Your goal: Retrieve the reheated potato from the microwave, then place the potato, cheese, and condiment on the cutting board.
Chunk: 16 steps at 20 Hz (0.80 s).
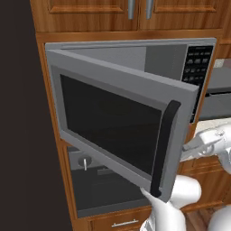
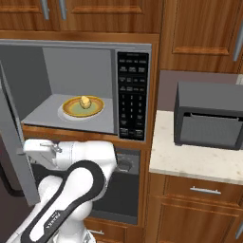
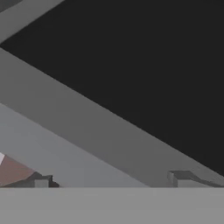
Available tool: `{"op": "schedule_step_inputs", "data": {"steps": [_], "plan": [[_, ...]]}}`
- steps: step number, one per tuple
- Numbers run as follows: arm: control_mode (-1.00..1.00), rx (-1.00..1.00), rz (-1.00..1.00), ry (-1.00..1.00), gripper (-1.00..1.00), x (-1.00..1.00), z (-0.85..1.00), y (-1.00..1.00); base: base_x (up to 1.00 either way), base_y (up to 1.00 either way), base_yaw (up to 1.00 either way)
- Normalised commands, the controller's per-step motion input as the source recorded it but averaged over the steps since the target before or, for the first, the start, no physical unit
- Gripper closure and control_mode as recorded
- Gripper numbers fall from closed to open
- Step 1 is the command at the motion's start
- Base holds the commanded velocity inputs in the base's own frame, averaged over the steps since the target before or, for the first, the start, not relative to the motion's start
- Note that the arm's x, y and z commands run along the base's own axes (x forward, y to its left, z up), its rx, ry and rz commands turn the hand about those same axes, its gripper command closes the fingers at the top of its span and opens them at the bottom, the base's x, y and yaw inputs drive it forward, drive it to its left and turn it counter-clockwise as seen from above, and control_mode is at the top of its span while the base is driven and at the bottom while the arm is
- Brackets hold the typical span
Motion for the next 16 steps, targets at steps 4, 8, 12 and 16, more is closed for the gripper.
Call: {"op": "schedule_step_inputs", "data": {"steps": [4,8,12,16], "plan": [[-1.0,0.0,0.0,-0.05,-1.0,-0.4,-0.1,0.64,0.0,0.0,0.0],[-1.0,0.0,0.0,-0.04,-1.0,-0.35,-0.08,0.73,0.0,0.0,0.0],[-1.0,0.0,-0.05,-0.08,-1.0,-0.38,-0.08,0.8,0.0,0.0,0.0],[-1.0,0.0,-0.09,-0.08,-1.0,-0.35,-0.11,0.78,0.0,0.0,0.0]]}}
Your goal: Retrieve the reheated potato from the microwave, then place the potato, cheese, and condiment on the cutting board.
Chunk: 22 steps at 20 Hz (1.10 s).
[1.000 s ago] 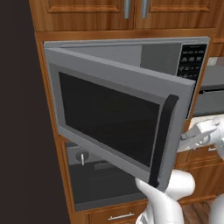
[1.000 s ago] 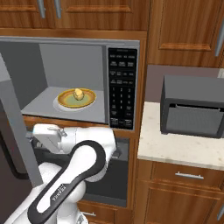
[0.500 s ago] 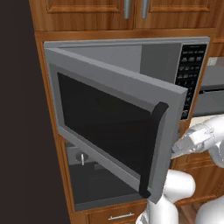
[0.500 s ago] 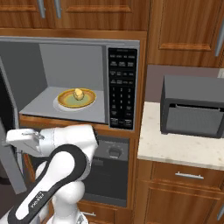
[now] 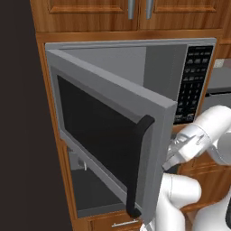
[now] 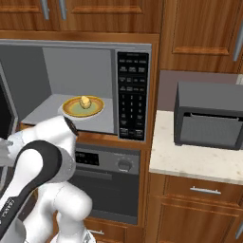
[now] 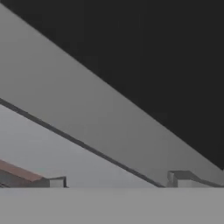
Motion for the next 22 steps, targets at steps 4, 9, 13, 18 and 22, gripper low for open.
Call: {"op": "schedule_step_inputs", "data": {"steps": [4,9,13,18,22], "plan": [[-1.0,0.02,-0.12,-0.05,-1.0,-0.31,-0.15,0.75,0.0,0.0,0.0],[-1.0,0.13,-0.21,-0.01,-1.0,-0.25,-0.27,0.65,0.0,0.0,0.0],[-1.0,0.19,-0.23,-0.04,-1.0,-0.25,-0.28,0.62,0.0,0.0,0.0],[-1.0,0.27,-0.29,-0.14,-1.0,-0.13,-0.26,0.57,0.0,0.0,0.0],[-1.0,0.36,-0.28,-0.13,-1.0,-0.03,-0.33,0.55,0.0,0.0,0.0]]}}
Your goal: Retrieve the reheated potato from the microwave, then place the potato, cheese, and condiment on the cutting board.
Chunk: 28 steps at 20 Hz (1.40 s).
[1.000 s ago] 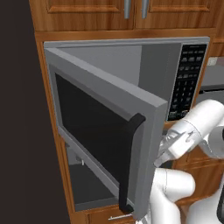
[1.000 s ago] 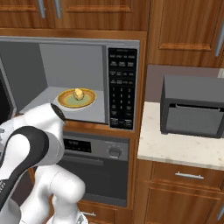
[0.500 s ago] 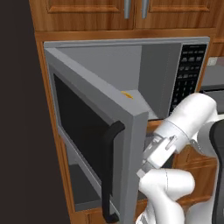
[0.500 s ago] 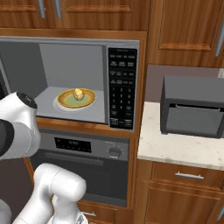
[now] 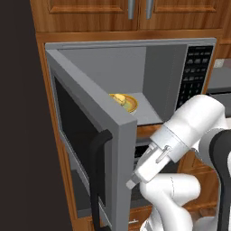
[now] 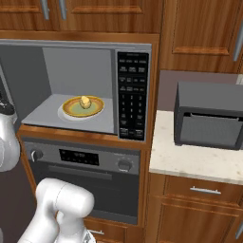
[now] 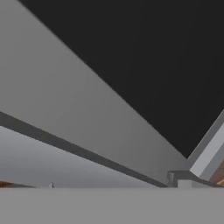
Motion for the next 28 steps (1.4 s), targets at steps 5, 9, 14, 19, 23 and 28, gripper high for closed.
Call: {"op": "schedule_step_inputs", "data": {"steps": [5,9,14,19,23,28], "plan": [[-1.0,0.43,-0.22,-0.03,-1.0,0.0,-0.45,0.58,0.0,0.0,0.0],[-1.0,0.44,-0.16,-0.01,-1.0,0.05,-0.53,0.62,0.0,0.0,0.0],[-1.0,0.51,-0.12,-0.09,-1.0,0.0,-0.58,0.64,0.0,0.0,0.0],[-1.0,0.51,-0.14,-0.19,-1.0,0.0,-0.56,0.62,0.0,0.0,0.0],[-1.0,0.5,-0.17,-0.18,-1.0,0.02,-0.54,0.58,0.0,0.0,0.0],[-1.0,0.42,-0.21,-0.15,-1.0,0.09,-0.44,0.44,0.0,0.0,0.0]]}}
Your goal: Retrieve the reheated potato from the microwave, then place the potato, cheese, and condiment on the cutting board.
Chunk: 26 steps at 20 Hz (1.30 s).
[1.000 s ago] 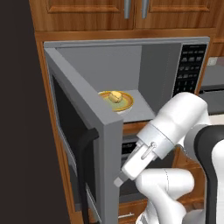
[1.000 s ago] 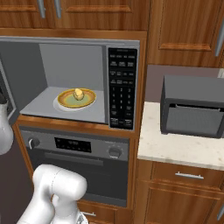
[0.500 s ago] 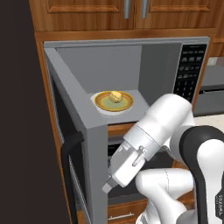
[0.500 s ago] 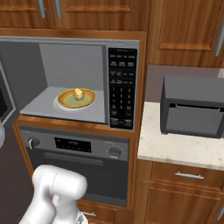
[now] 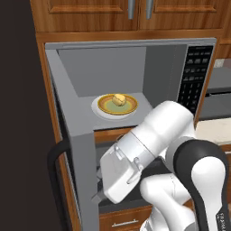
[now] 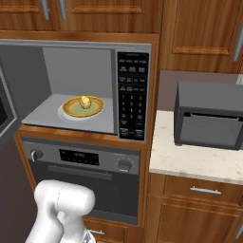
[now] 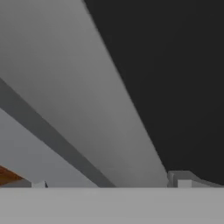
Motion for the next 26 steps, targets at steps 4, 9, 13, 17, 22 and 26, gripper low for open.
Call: {"op": "schedule_step_inputs", "data": {"steps": [4,9,13,17,22,26], "plan": [[-1.0,0.35,-0.26,-0.07,-1.0,0.13,-0.44,0.21,0.0,0.0,0.0],[-1.0,0.16,-0.23,0.0,-1.0,0.0,-0.2,-0.3,0.0,0.0,0.0],[-1.0,0.12,-0.19,0.0,-1.0,-0.16,-0.02,-0.59,0.0,0.0,0.0],[-1.0,0.17,-0.14,0.0,-1.0,-0.23,0.01,-0.59,0.0,0.0,0.0],[-1.0,0.17,-0.15,0.0,-1.0,-0.17,0.03,-0.59,0.0,0.0,0.0],[-1.0,0.0,-0.31,-0.02,-1.0,0.16,-0.01,-0.41,0.0,0.0,0.0]]}}
